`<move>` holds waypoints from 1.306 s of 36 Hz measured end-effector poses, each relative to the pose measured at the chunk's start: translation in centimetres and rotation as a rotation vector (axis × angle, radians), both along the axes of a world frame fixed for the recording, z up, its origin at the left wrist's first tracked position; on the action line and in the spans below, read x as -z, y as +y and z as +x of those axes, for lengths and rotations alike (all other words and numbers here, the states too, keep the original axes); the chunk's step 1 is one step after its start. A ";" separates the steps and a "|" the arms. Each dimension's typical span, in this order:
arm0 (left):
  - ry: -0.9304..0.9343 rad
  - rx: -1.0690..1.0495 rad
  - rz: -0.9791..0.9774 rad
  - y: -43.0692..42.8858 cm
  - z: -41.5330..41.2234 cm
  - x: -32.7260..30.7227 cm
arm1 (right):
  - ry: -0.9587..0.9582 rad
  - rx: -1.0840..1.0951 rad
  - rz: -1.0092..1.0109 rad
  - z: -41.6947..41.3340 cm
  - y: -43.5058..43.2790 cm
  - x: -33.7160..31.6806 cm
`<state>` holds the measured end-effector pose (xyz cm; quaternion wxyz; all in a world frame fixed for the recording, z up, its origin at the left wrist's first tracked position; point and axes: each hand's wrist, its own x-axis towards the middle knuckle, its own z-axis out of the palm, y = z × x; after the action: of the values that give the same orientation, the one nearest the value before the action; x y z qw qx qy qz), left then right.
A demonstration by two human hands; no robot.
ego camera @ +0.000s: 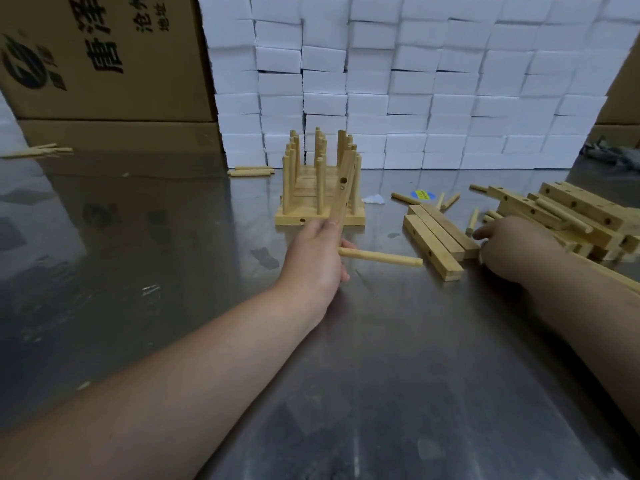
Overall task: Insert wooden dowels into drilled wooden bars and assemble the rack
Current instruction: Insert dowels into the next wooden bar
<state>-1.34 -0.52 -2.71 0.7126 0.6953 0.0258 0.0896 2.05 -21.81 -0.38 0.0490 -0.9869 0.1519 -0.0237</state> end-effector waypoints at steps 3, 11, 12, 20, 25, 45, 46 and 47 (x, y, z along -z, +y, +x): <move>-0.007 0.004 -0.002 0.0 0.0 0.0 | -0.038 0.024 0.091 0.2 -0.2 -0.2; -0.007 0.015 -0.001 0.1 0.1 0.1 | 0.093 0.053 -0.138 -0.2 -0.8 -0.4; -0.006 0.014 -0.001 0.1 0.1 0.1 | 0.093 0.054 -0.161 -0.1 -0.8 -0.4; -0.001 0.012 0.009 0.2 -0.1 -0.1 | -0.006 0.102 -0.112 0.0 -0.8 -0.2; 0.002 0.032 0.004 0.3 0.0 -0.1 | -0.375 -0.004 0.025 0.3 -0.8 -0.3; -0.048 0.105 0.029 0.0 -0.5 -0.2 | -0.447 -0.602 0.784 -3.6 5.1 -0.4; -0.048 0.106 0.035 0.0 -0.5 -0.2 | -0.457 -0.614 0.789 -3.7 5.3 -0.2; -0.047 0.106 0.038 0.0 -0.5 -0.2 | -0.465 -0.622 0.788 -3.7 5.5 0.1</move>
<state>-1.84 -0.47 -2.50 0.7033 0.7069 -0.0298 0.0685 -1.66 -16.34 -0.46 0.4515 -0.8610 -0.1642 -0.1670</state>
